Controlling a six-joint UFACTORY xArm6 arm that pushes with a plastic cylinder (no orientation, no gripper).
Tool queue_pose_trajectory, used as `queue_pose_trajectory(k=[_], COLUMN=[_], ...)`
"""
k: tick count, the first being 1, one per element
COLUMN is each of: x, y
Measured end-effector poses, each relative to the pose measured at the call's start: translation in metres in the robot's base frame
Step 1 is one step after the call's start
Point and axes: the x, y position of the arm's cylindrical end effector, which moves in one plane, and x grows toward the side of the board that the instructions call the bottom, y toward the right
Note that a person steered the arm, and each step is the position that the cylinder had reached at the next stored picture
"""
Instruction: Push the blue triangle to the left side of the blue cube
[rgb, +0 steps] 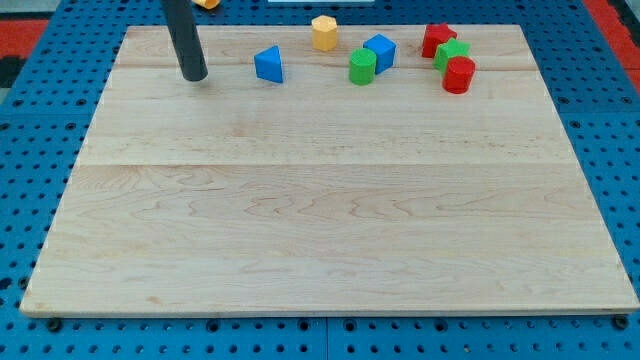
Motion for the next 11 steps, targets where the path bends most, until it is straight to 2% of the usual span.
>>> queue_pose_trajectory(k=[2, 3, 5, 7, 9, 10, 11], x=[-0.005, -0.009, -0.048, -0.048, -0.06, -0.047, -0.028], y=[0.107, 0.119, 0.122, 0.178, 0.09, 0.087, 0.112])
